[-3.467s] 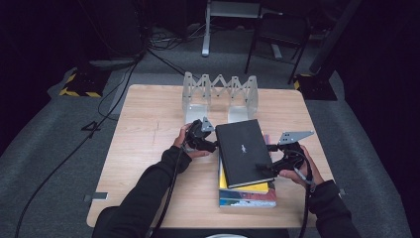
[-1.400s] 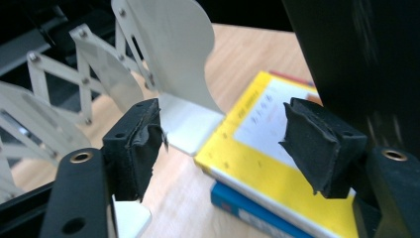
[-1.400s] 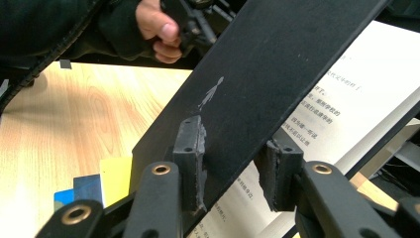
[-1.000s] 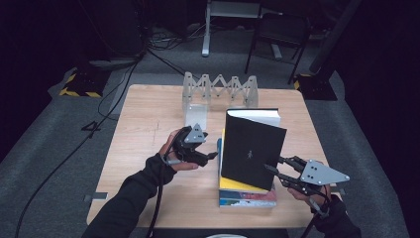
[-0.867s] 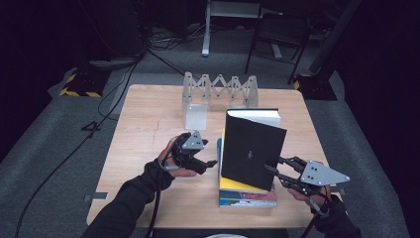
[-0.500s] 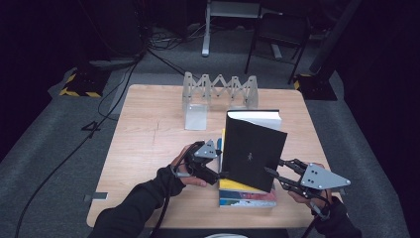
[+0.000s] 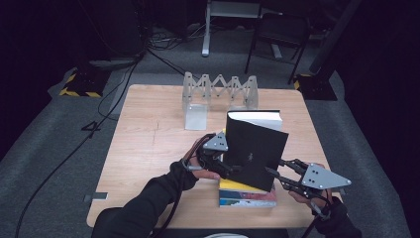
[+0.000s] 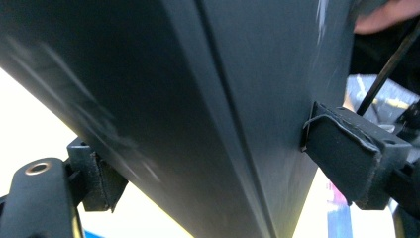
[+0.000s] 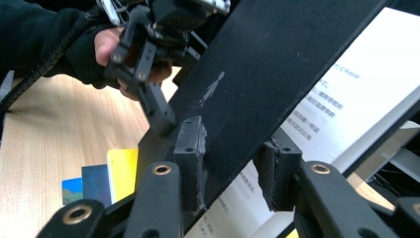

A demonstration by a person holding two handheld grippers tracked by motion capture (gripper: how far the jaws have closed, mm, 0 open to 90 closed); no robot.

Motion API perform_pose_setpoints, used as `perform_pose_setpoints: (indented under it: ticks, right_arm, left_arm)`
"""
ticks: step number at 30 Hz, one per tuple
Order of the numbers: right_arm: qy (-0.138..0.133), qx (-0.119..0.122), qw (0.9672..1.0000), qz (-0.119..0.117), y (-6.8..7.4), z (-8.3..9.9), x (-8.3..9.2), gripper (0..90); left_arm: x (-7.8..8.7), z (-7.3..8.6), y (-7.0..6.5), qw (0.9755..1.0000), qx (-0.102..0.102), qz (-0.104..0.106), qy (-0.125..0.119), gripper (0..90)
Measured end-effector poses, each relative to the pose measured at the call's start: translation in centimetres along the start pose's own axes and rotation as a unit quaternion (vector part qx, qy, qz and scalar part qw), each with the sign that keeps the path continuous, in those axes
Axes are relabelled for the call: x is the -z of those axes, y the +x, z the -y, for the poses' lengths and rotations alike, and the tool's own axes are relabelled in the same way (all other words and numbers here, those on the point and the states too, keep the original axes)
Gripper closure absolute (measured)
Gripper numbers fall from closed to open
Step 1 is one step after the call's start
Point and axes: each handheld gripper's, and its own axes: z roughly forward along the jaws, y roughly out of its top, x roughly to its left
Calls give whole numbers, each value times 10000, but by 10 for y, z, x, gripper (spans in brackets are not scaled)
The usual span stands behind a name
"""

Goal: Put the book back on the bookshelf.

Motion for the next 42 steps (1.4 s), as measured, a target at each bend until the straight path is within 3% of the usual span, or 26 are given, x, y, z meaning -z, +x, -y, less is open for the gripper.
perform_pose_setpoints:
  ticks: [6,10,11,13,18,20,21,24,26,27,28,29,31,33,39,42]
  right_arm:
    - [49,-10,9999,91,-2,3,0,640]
    - [185,-131,9994,243,-6,10,-2,624]
    - [249,-165,9991,314,-7,12,-3,623]
    - [169,-274,9992,244,-10,15,-3,637]
    - [270,-177,9980,540,-7,14,-3,611]
    - [206,-241,9968,728,-8,15,-1,579]
    - [201,-338,9947,948,-11,16,1,528]
    - [291,-581,9925,1032,-16,17,0,399]
    - [488,-687,9919,951,-18,18,-5,311]
    - [488,-687,9919,951,-18,18,-5,311]
    - [585,-878,9913,787,-21,22,-11,288]
    - [585,-878,9913,787,-21,22,-11,288]
    - [678,-1059,9907,512,-24,28,-18,233]
    - [688,-1165,9903,311,-26,31,-23,232]
    - [660,-1036,9919,331,-20,30,-26,270]
    - [625,-1038,9921,327,-20,31,-26,272]
  left_arm:
    - [-1,-10,3,9996,57,66,-280,172]
    - [4,-15,2,9987,-60,193,-468,304]
    - [5,-15,0,9985,-119,220,-479,348]
    - [6,-17,-3,9987,-183,173,-437,374]
    - [9,-16,-2,9986,-207,202,-439,416]
    - [11,-16,-2,9984,-185,257,-465,449]
    - [11,-16,-3,9983,-219,278,-469,456]
    - [11,-17,-5,9980,-300,286,-481,476]
    - [12,-17,-5,9978,-335,291,-489,483]
    - [12,-17,-6,9978,-357,273,-489,483]
    - [12,-17,-7,9977,-367,277,-505,492]
    - [12,-17,-8,9975,-408,292,-506,492]
    - [11,-19,-10,9973,-491,260,-486,496]
    - [10,-20,-11,9972,-527,222,-473,495]
    - [11,-27,-12,9967,-638,155,-473,479]
    - [12,-31,-12,9961,-535,144,-681,478]
